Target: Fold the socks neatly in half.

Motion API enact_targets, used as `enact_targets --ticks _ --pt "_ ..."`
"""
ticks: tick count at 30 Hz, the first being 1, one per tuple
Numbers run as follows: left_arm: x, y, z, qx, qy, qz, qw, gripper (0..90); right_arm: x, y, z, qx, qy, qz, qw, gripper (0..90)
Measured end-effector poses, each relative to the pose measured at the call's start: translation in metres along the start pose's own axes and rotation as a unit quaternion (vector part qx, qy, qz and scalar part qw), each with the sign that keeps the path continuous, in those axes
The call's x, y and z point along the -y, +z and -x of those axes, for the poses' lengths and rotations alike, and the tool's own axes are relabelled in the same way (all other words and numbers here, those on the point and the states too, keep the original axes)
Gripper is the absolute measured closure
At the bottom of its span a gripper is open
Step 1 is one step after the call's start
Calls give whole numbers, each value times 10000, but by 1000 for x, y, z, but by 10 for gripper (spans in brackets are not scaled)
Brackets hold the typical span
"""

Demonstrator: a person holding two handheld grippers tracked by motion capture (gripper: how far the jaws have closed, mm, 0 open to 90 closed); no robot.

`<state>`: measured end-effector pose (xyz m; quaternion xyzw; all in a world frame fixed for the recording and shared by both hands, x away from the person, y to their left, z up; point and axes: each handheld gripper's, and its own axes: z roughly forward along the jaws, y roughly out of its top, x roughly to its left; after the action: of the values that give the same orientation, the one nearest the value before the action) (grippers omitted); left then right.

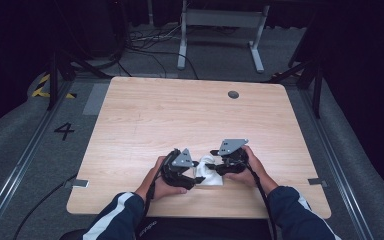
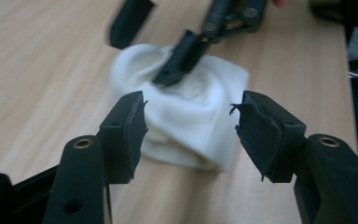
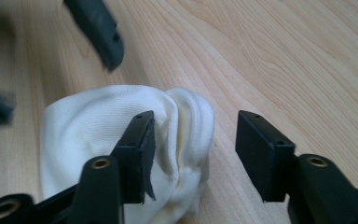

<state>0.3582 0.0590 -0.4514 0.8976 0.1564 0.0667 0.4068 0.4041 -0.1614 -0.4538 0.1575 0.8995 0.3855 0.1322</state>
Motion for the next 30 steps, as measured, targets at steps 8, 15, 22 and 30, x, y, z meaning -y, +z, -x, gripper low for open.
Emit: enact_targets --ticks 8,15,22,30 --pt "4 9 -2 -153 8 -199 9997 496 -1 -17 -2 -78 -128 178 9997 523" --pt "8 19 -5 -282 -28 -412 9987 467 6 -2 -2 -110 -103 -117 9998 711" --pt "10 21 -10 -278 -117 -431 9986 443 13 6 1 -222 84 -172 9996 752" --pt "9 7 -16 -325 -151 -221 9991 404 8 -9 1 134 42 -31 9999 647"
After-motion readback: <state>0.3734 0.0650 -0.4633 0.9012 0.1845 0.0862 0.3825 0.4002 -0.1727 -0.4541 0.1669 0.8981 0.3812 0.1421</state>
